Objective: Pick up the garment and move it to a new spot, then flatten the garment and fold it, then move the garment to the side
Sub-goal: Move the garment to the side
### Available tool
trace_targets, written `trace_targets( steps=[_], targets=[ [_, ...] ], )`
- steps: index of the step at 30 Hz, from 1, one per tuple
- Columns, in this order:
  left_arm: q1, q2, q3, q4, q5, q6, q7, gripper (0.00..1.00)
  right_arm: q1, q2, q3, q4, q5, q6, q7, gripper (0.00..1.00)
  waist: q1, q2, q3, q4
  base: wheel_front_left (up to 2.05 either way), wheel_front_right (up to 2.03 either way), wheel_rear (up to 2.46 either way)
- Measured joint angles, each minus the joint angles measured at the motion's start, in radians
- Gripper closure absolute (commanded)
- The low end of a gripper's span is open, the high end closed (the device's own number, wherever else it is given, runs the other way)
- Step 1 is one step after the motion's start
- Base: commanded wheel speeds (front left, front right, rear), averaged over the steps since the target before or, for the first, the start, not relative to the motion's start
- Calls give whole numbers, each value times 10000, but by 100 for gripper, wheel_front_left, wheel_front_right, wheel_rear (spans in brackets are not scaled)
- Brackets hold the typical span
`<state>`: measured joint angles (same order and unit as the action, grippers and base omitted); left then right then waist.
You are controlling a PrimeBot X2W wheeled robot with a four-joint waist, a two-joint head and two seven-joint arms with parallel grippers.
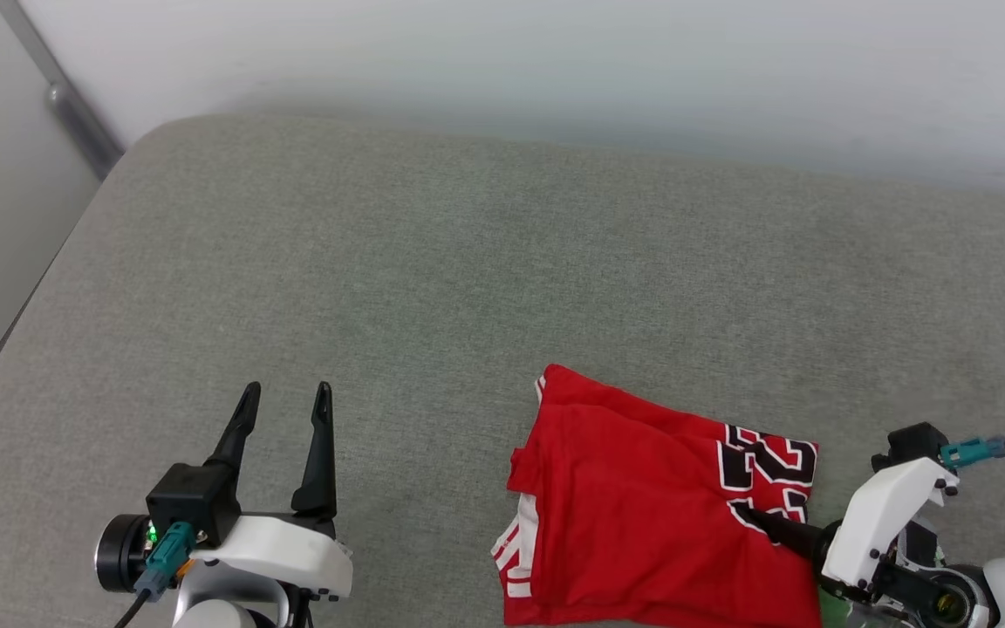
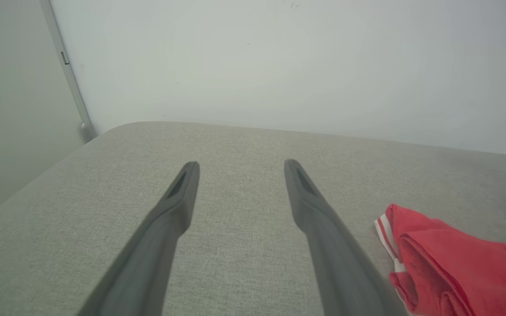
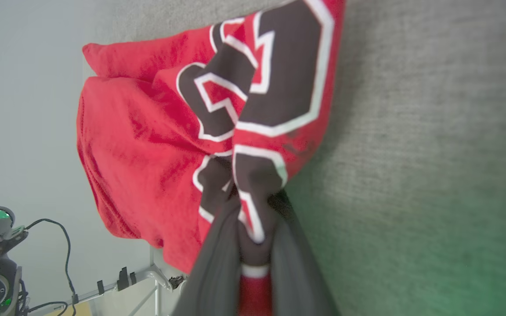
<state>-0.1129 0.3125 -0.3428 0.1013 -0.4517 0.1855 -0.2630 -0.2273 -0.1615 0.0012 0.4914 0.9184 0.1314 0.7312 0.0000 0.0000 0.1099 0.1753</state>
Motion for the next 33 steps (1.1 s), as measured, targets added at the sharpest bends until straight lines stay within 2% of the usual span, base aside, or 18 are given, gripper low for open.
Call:
trace_targets(
  steps=[5, 7, 11, 16, 19, 24, 33],
  targets=[
    [167, -12, 119, -142, 105, -6, 0, 0, -93, -909, 1145, -606, -1517, -2, -667, 100, 0, 0, -211, -480, 0, 0, 0],
    [267, -13, 153, -211, 134, -4, 0, 0, -256, -1375, 1647, -715, -2518, -2, -790, 100, 0, 0, -277, -771, 0, 0, 0],
    [340, -71, 184, -418, 186, -13, 0, 0, -503, -1885, 2082, -690, -3515, 0, -732, 100, 0, 0, -355, -1489, 0, 0, 0],
    [246, -94, 180, -652, 270, -159, 0, 0, -1087, -2257, 2128, -443, -4011, -2, -792, 100, 0, 0, -187, -2518, 0, 0, 0],
    [-114, -40, 132, -890, 408, -238, 8, 0, -1575, -2470, 2036, -207, -4159, -2, -947, 100, 0, 0, 201, -3046, 0, 0, 0],
    [-898, 339, 67, -1312, 711, -366, 328, 0, -2930, -2581, 1628, 454, -4707, -2, -1791, 100, 1, 0, 1277, -3797, 0, 0, 0],
    [-2436, 731, 0, -2040, 1147, -554, 857, 0, -4607, -2884, -376, 1933, -6002, -2, -3754, 100, 1, 0, 3461, -4847, 0, 0, 0]
  ],
)
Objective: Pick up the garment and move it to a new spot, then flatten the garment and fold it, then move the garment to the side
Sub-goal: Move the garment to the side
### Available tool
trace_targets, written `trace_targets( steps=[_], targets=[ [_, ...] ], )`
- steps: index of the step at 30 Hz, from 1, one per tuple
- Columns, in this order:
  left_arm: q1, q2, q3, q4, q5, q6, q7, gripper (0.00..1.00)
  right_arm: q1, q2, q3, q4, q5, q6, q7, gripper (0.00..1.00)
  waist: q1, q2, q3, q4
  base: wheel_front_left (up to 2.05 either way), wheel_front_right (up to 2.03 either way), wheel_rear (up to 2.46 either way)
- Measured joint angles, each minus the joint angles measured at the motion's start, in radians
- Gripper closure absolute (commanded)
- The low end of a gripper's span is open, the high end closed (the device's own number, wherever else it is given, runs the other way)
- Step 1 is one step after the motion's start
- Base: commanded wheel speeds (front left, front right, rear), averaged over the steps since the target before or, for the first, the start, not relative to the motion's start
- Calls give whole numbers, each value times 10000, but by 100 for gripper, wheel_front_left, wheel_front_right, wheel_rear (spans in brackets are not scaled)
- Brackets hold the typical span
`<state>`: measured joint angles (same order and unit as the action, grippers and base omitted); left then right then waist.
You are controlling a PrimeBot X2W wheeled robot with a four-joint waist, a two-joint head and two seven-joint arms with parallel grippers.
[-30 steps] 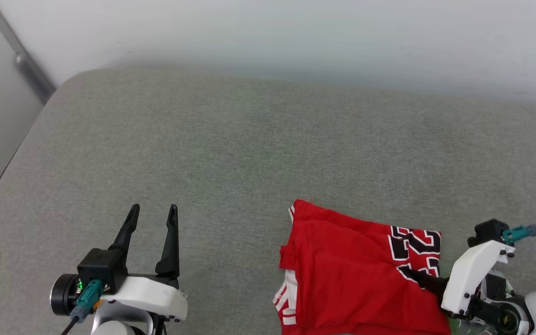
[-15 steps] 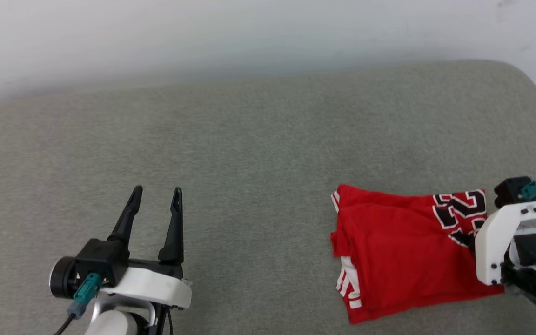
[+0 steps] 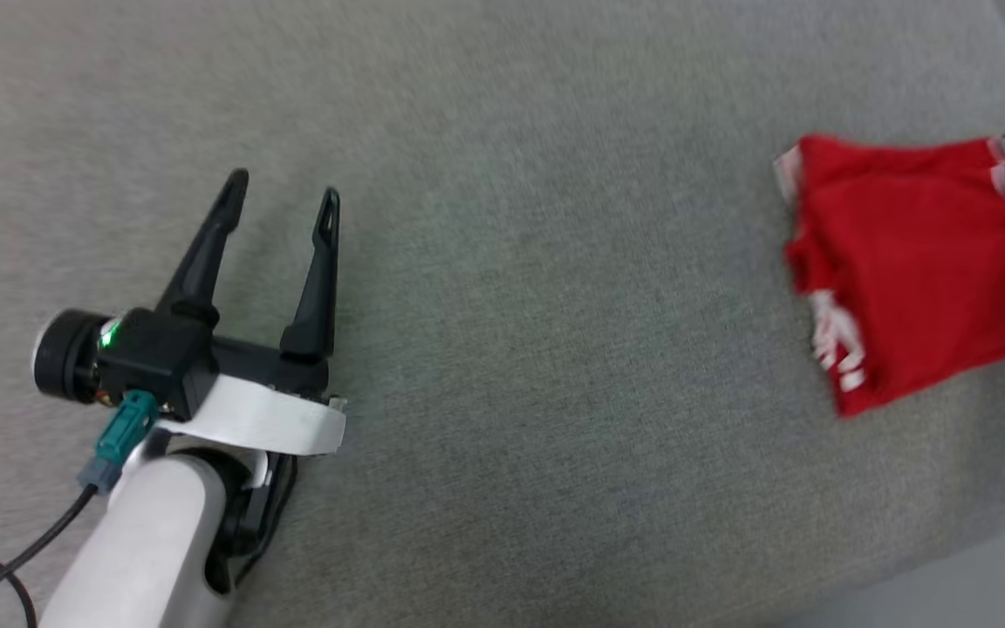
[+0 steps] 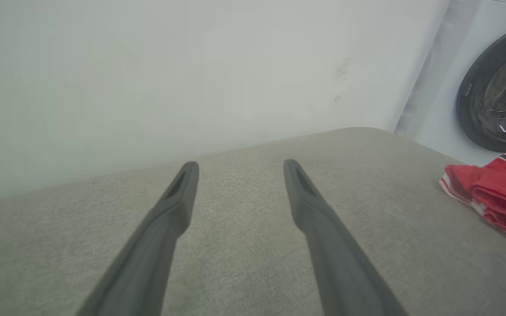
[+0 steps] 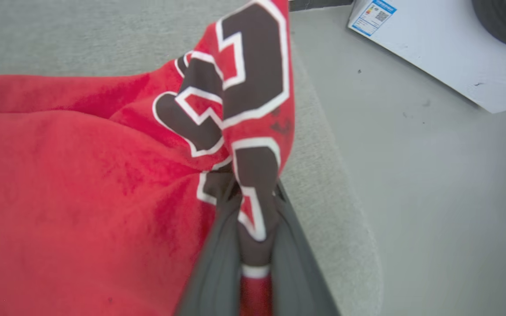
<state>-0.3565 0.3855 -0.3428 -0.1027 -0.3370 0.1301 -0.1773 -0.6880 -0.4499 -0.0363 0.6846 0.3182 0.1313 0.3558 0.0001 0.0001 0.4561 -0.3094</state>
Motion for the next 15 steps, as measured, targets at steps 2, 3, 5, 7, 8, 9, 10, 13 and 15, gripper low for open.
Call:
trace_targets(
  steps=[2, 3, 5, 7, 8, 9, 10, 13, 15],
  targets=[
    [-248, 82, -44, -127, 84, -71, 107, 0, -276, -90, -476, 234, -297, 0, -531, 100, 0, -1, 450, -122, 0, 0, 0],
    [-359, 96, -88, -182, 105, -102, 155, 0, -414, -100, -698, 347, -453, 0, -757, 100, 1, 0, 658, -167, 0, 0, 0],
    [-514, 138, -125, -259, 169, -155, 228, 0, -654, 12, -1047, 491, -571, 0, -1271, 100, 0, 0, 1036, -232, 0, 0, 0],
    [-672, 192, -153, -314, 199, -184, 288, 0, -836, 213, -1348, 700, -711, 0, -1724, 100, 1, 0, 1356, -265, 0, 0, 0],
    [-734, 217, -176, -330, 217, -209, 334, 0, -907, 313, -1498, 807, -784, 0, -2002, 100, 1, -1, 1489, -270, 0, 0, 0],
    [-798, 234, -190, -345, 251, -228, 341, 0, -978, 391, -1624, 943, -840, 0, -2245, 93, 1, -1, 1611, -265, 0, 0, 0],
    [-837, 244, -207, -353, 257, -244, 351, 0, -1038, 439, -1724, 1062, -968, 0, -2502, 68, 1, 0, 1711, -254, 0, 0, 0],
    [-860, 305, -215, -303, 245, -270, 353, 0, -1172, 523, -2038, 1421, -1419, 0, -3296, 0, 1, -1, 1856, -172, 0, 0, 0],
    [-872, 318, -219, -222, 219, -305, 330, 0, -1221, 589, -2247, 1661, -1801, 0, -3797, 0, 1, 0, 1810, -126, 0, 0, 0]
  ],
)
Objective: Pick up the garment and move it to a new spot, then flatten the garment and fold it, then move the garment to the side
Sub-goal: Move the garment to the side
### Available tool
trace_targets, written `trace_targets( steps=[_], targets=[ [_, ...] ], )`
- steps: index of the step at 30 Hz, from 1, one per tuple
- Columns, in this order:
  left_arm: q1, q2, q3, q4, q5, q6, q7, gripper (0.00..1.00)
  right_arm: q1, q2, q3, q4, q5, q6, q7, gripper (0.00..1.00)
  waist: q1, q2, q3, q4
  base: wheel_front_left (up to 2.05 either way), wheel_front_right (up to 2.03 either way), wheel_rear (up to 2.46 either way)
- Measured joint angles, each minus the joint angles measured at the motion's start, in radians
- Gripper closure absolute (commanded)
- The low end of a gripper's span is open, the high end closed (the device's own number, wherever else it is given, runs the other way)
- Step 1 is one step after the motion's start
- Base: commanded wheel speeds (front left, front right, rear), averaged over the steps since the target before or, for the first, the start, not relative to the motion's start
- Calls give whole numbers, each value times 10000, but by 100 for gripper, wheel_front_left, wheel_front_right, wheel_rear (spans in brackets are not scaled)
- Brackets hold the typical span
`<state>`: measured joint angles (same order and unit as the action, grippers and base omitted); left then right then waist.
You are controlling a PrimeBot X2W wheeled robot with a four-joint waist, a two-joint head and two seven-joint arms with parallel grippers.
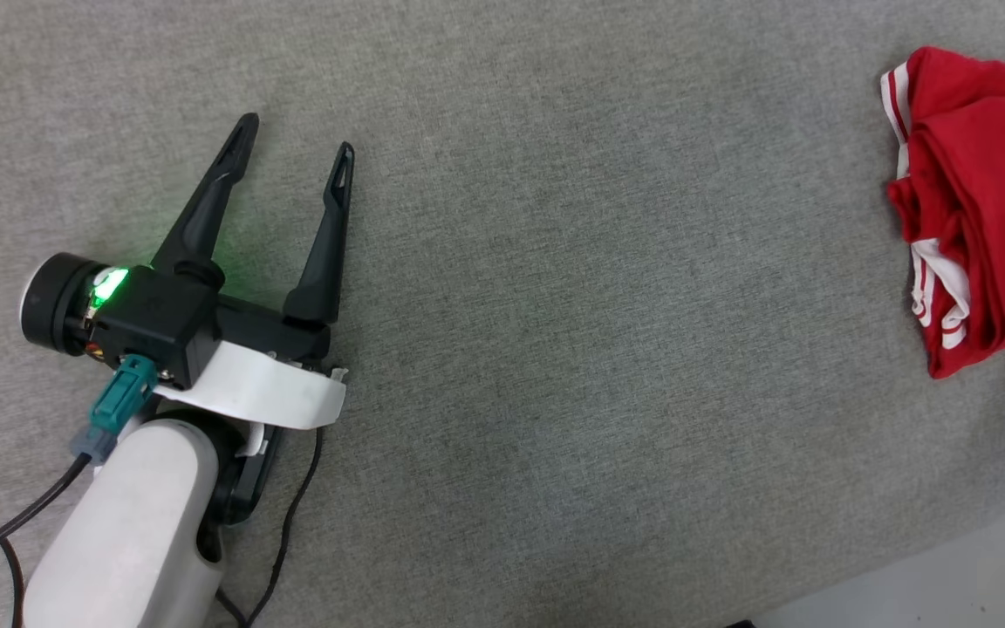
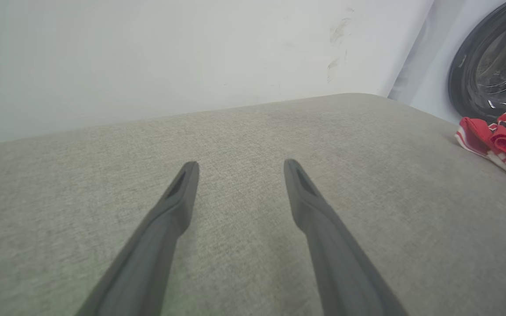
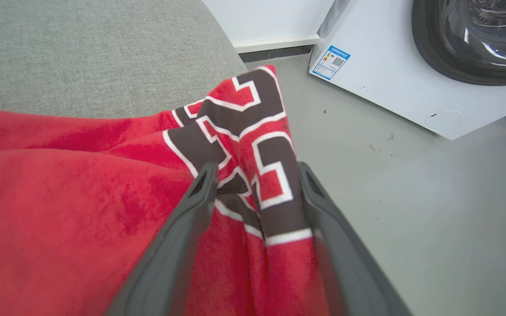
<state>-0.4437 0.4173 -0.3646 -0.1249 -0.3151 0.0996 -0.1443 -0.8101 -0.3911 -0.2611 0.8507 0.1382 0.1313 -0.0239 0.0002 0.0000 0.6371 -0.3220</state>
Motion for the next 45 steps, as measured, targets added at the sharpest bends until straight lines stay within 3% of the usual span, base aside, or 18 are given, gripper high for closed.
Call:
trace_targets(
  steps=[5, 12, 20, 31, 38, 45],
  targets=[
    [157, -215, -94, 389, -173, 12, -307, 0, 71, -29, -694, 339, -36, 0, -869, 0, 0, 0, -514, 99, 0, 0, 0],
    [795, -859, -144, 1143, -589, 182, -813, 0, 1347, -40, -533, -255, -82, 0, -1306, 0, -2, 0, -1845, 405, 0, 0, 0],
    [1979, -1298, 90, 1795, -940, 426, -1089, 0, 3611, 999, -94, -2514, -77, 0, -1005, 0, -3, 0, -3602, 1040, 0, 0, 0],
    [3038, -1680, 997, 2236, -1001, 483, -1160, 0, 6222, 2504, 951, -5896, 393, -2, -188, 0, -3, 0, -5016, 2767, 0, 0, 0],
    [3684, -1634, 1620, 2408, -696, 224, -1175, 0, 7070, 2943, 1659, -7264, 351, -2, -12, 0, -4, 0, -5739, 3543, 0, 0, 0],
    [4252, -1540, 1820, 2700, -385, -163, -1187, 0, 8028, 3214, 1912, -8278, 82, -2, 268, 0, -5, 0, -6431, 3792, 0, 0, 0]
  ],
)
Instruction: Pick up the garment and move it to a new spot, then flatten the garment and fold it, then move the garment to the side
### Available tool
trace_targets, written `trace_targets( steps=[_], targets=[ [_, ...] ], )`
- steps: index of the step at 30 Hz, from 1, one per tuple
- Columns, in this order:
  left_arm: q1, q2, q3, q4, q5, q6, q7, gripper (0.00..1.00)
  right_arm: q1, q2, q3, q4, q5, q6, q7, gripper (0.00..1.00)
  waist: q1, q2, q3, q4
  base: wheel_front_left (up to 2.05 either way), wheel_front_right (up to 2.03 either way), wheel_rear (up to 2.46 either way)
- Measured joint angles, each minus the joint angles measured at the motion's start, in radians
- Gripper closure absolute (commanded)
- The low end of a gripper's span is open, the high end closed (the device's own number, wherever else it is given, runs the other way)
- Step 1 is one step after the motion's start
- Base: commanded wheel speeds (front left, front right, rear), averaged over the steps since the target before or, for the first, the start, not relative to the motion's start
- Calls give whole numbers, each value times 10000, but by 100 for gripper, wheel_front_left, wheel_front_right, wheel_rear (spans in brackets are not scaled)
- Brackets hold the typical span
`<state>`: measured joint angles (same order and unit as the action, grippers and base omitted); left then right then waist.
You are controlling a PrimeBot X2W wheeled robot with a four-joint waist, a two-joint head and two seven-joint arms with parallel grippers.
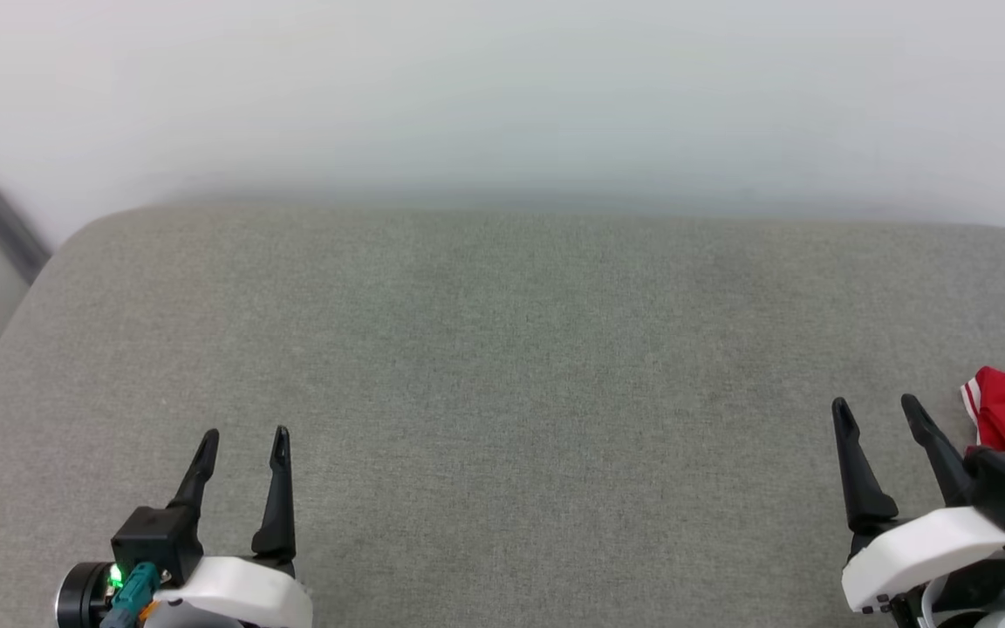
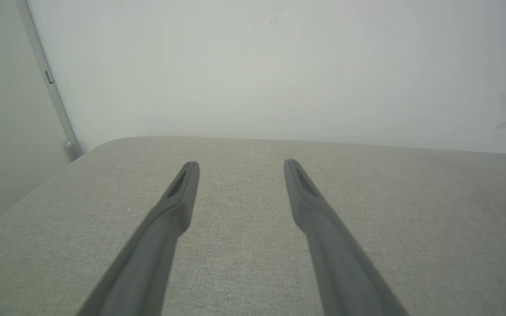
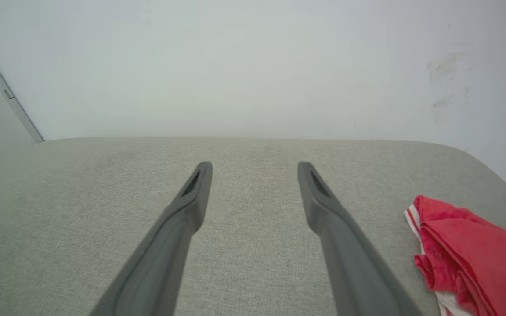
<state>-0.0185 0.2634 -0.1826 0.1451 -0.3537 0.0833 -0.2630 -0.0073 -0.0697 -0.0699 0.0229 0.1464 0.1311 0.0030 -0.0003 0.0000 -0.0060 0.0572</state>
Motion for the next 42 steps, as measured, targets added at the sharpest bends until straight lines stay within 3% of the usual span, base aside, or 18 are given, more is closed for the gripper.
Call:
trace_targets(
  steps=[9, 28, 29, 33, 42],
  targets=[
    [295, -127, 125, 192, 313, -278, 0, 0, 585, 113, 42, -780, -157, 0, 151, 0, 1, 0, -205, -100, 0, 0, 0],
    [226, -451, 424, 238, 709, -483, 0, 0, 674, 171, 33, -775, -134, 0, -56, 0, 2, 0, -114, -56, 0, 0, 0],
    [226, -466, 426, 249, 713, -485, 0, 100, 675, 171, 29, -765, -130, 0, -56, 100, 3, 0, -108, -42, 0, 0, 0],
    [450, -598, 366, 568, 585, -485, 77, 100, 753, 174, 40, -387, -13, 2, -21, 100, 3, 0, -105, -45, 0, 0, 0],
    [397, -796, 681, 662, -993, -675, 527, 100, 696, 174, -27, -48, 1743, 2, 146, 100, 3, 0, -91, -85, 0, 0, 0]
  ],
)
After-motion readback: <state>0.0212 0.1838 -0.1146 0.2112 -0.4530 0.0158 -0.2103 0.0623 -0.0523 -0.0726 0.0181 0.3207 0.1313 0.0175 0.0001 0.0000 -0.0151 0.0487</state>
